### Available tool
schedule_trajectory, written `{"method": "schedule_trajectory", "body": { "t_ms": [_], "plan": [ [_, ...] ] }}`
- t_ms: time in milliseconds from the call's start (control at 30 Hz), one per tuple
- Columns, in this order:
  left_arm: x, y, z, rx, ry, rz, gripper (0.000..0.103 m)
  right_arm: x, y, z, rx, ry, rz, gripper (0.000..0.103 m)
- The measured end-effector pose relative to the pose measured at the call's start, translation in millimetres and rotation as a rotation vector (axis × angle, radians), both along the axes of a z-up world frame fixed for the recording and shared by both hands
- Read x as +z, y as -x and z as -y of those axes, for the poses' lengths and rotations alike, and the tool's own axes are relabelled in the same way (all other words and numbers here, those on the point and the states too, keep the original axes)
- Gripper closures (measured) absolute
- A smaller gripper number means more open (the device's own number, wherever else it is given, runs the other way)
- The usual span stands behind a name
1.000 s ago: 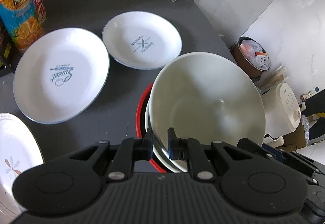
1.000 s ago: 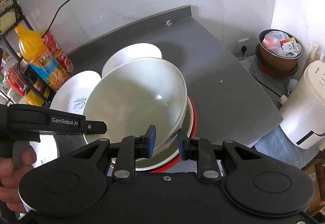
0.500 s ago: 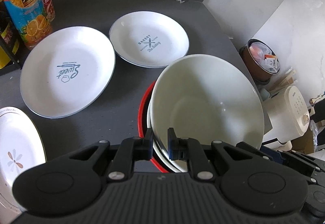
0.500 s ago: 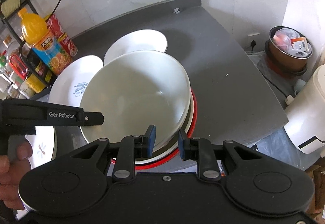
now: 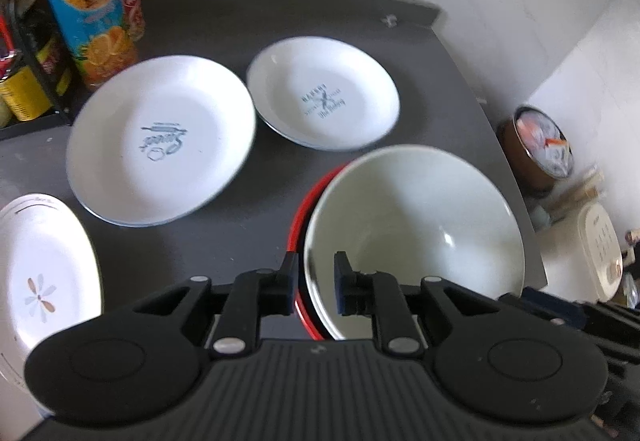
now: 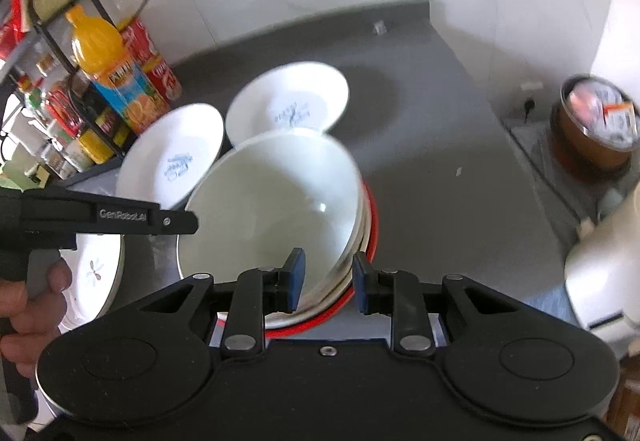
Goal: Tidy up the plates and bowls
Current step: 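Open both grippers and withdraw from the bowl stack, then move both grippers toward the white plate printed 'Sweet'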
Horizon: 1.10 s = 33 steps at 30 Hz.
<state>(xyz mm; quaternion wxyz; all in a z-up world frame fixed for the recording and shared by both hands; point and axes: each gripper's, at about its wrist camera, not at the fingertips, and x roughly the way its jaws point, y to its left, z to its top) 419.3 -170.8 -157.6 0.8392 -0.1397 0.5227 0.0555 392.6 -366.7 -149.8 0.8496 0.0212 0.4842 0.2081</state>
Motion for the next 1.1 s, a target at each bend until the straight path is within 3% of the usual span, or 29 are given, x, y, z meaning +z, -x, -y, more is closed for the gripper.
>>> {"method": "schedule_trajectory", "body": {
  "t_ms": [133,433,533,667,933,1100],
  "plan": [
    [6.6,2.0,-9.1,0.061,0.000,0.010,0.084,-3.6,-14.5,6.0,0.033,0.000,0.007,0.091],
    [16.4,6.2,-35.4,0.175,-0.017,0.015,0.083,-14.4,-25.9,4.8,0.078,0.006,-0.034,0.092],
    [17.1,8.2,-47.7,0.200,-0.024,0.009,0.083,-8.3,-31.4,6.2,0.045,-0.007,-0.046,0.089],
    [19.3,11.9,-67.5,0.239,-0.020,0.011,0.076,10.5,-36.6,0.2,0.041,-0.042,0.014,0.070],
    [17.9,9.0,-111.8,0.262,-0.027,0.017,0.058,24.4,-53.7,-47.4,0.036,-0.078,0.034,0.069],
    [16.2,4.0,-146.8,0.265,-0.019,0.014,0.049,27.6,-59.3,-94.3,0.030,-0.099,0.005,0.053]
  ]
}}
